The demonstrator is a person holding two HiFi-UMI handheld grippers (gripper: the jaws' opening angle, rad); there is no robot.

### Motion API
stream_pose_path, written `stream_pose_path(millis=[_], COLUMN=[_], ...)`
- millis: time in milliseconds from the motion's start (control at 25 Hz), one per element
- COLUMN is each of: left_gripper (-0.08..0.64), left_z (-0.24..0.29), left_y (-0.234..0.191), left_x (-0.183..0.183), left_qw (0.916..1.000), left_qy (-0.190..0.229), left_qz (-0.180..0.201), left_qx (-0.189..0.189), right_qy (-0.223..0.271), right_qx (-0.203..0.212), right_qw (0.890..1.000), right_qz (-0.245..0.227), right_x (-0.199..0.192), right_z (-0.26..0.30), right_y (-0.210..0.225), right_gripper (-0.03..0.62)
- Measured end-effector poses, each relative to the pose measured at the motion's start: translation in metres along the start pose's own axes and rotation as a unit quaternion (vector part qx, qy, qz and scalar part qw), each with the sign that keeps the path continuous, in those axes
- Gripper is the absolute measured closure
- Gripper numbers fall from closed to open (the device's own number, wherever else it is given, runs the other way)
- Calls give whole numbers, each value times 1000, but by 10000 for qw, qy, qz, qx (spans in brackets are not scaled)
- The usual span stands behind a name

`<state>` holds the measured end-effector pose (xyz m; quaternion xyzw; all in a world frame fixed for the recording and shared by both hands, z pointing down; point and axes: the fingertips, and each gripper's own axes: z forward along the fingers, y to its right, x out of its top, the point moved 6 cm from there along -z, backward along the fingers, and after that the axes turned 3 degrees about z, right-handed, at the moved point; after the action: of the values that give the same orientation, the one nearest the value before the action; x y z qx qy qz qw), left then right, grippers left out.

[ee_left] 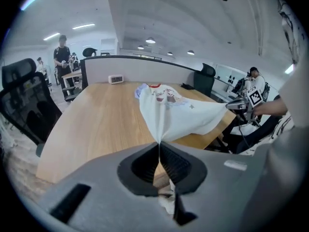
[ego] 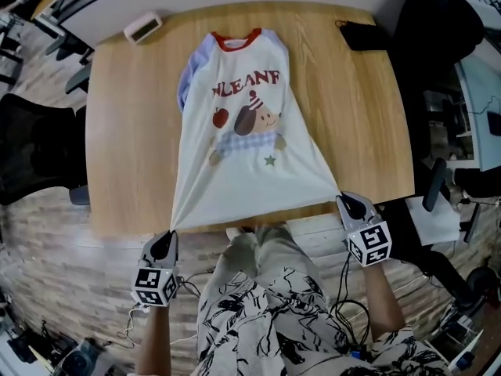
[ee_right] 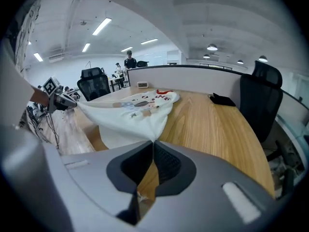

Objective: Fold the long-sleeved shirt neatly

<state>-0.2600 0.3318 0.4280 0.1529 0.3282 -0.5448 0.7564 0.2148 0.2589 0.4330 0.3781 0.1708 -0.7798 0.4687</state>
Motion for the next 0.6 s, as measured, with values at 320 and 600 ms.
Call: stream_pose_path(millis=[320, 600], left_gripper=[546, 546], left_z=[-3, 4], left_y=[12, 8], left_x=[-35, -33], left_qw=[9996, 9994], left_qy=[-280, -251], left_qz=[0, 180], left_qx=[-95, -138], right_qy=[-505, -513], right_qx=[-258, -340], right_qw=[9978, 9975], right_qz=[329, 336], right_x=[-43, -43], right_z=[-16, -11], right_y=[-15, -30], right_gripper=[572, 572])
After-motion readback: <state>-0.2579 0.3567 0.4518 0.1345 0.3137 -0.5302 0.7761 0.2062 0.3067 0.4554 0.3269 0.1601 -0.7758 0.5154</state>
